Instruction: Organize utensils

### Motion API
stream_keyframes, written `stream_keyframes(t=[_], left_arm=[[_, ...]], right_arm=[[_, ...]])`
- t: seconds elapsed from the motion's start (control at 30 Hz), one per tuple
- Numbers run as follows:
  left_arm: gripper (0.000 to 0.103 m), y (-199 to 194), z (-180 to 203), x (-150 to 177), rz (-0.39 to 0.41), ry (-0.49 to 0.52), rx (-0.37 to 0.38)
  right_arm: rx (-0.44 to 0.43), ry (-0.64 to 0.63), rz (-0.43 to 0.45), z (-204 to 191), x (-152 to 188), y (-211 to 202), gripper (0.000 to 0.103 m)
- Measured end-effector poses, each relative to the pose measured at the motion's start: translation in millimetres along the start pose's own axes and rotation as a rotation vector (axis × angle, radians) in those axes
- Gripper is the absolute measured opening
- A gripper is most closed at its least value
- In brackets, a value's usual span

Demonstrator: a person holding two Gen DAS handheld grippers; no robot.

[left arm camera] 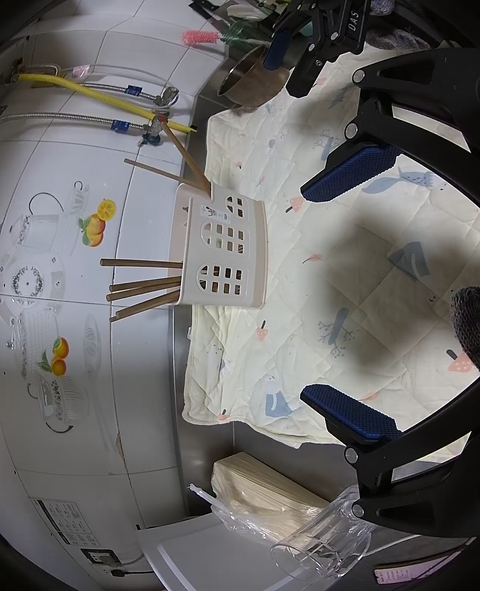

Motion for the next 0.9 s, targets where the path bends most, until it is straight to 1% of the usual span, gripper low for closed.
stream_keyframes(t=[0.9], left_arm=[[0.098,0.0,0.1,1.6,-0.001,-0.002,0.000]], right_arm=[[0.001,-0.001,-0.001,-0.8,0.1,-0.2,0.096]])
Point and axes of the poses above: each gripper's, at about its wrist camera, not at the fingertips, and y roughly the way its jaws point, z to its right, x to its underside, the point moved 6 cm from there along y, roughly the way its jaws point, and after that the axes turned 5 degrees about -z, right-handed, at the moved point
